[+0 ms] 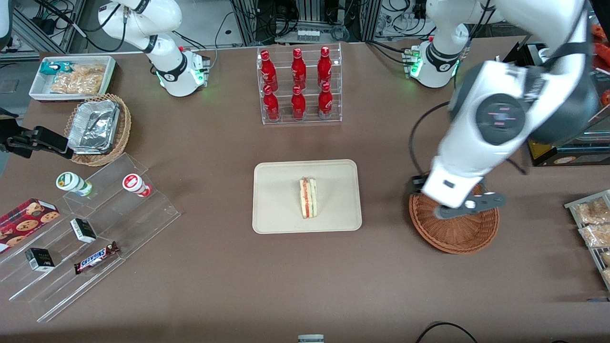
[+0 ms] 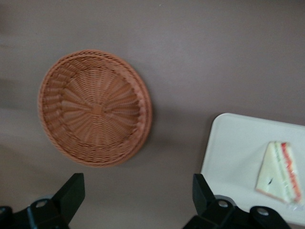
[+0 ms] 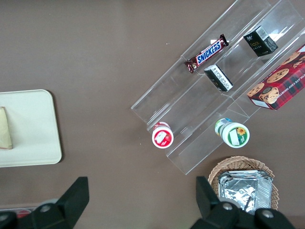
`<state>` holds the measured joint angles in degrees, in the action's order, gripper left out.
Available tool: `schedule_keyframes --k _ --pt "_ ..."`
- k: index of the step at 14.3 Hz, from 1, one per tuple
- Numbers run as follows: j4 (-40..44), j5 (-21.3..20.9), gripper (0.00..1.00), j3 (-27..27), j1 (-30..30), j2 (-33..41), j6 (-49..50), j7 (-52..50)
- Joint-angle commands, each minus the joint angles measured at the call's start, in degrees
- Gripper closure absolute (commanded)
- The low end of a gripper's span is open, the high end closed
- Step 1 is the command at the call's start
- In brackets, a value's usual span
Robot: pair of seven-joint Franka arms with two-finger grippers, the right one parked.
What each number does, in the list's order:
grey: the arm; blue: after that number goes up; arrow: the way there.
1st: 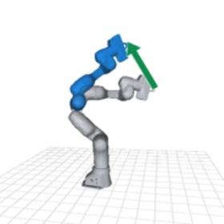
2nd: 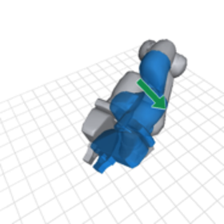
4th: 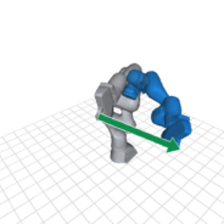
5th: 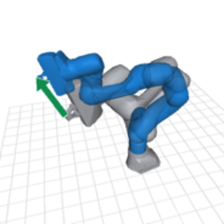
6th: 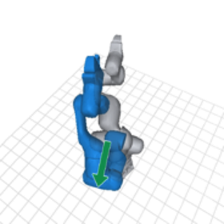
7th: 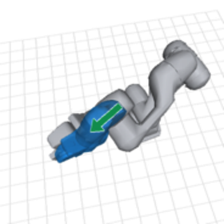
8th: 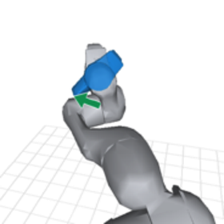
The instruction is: Place sandwich from basket to tray
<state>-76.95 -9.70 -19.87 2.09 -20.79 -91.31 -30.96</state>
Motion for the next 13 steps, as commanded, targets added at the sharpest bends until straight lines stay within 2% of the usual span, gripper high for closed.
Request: schedule_keyframes --k 1,5,7,8,13 --pt "-8.5 3.4 0.00 -0.6 -7.0 8.6 1.8 9.8" --pt "-14.3 4.3 0.00 0.2 -9.1 18.0 4.7 14.9" --pt "-14.1 8.0 0.00 4.5 -7.7 20.9 7.6 17.2" --pt "-14.1 8.4 0.00 5.2 -6.6 21.9 8.3 19.3" --pt "-14.2 6.2 0.00 5.3 -5.4 22.8 8.0 20.0"
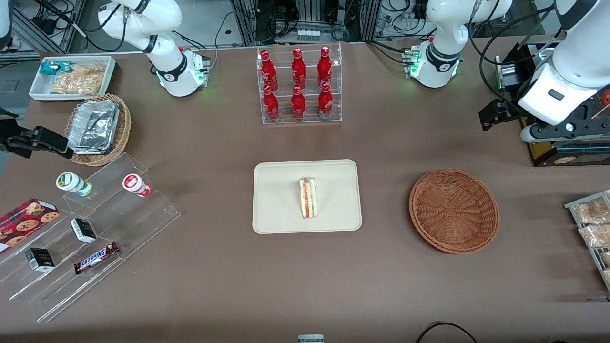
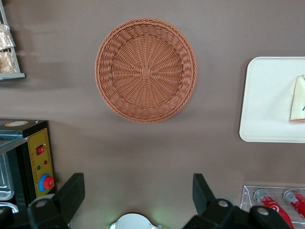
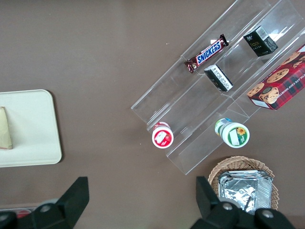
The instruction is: Place sandwich from basket to tray
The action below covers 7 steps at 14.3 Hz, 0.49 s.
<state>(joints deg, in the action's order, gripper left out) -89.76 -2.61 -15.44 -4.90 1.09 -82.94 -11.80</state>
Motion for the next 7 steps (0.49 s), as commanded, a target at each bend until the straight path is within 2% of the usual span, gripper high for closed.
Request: schedule_keyframes --k 1,7 --pt "-1.4 -0.8 0.00 0.8 1.6 0.9 -0.4 0.8" --pt "-1.5 -0.1 0.00 0.8 1.8 0.8 -0.2 0.7"
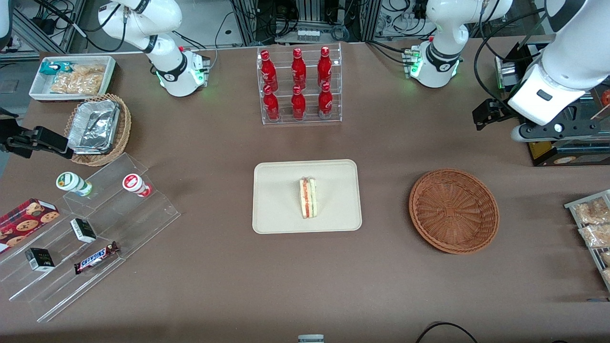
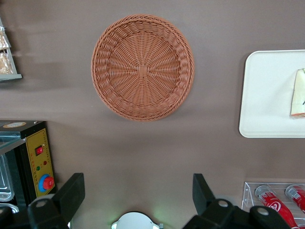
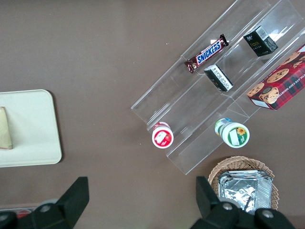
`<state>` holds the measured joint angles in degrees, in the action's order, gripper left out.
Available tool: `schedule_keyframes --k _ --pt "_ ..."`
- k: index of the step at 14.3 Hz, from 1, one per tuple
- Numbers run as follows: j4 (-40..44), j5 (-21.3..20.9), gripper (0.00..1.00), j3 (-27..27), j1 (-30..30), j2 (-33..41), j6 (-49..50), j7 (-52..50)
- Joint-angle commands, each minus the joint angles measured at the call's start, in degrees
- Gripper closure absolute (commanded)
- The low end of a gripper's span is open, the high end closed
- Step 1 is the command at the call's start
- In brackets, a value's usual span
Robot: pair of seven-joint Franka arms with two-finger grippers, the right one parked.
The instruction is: Place sandwich from basket to tray
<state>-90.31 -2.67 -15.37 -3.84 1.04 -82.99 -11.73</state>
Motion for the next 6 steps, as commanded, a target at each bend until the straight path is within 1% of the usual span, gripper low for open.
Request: schedule_keyframes --k 1,6 --pt "-1.0 -0.1 0.00 0.8 0.7 0.7 -0.2 0.7" --pt "-1.0 -0.1 0.00 0.8 0.8 0.3 -0.6 0.5"
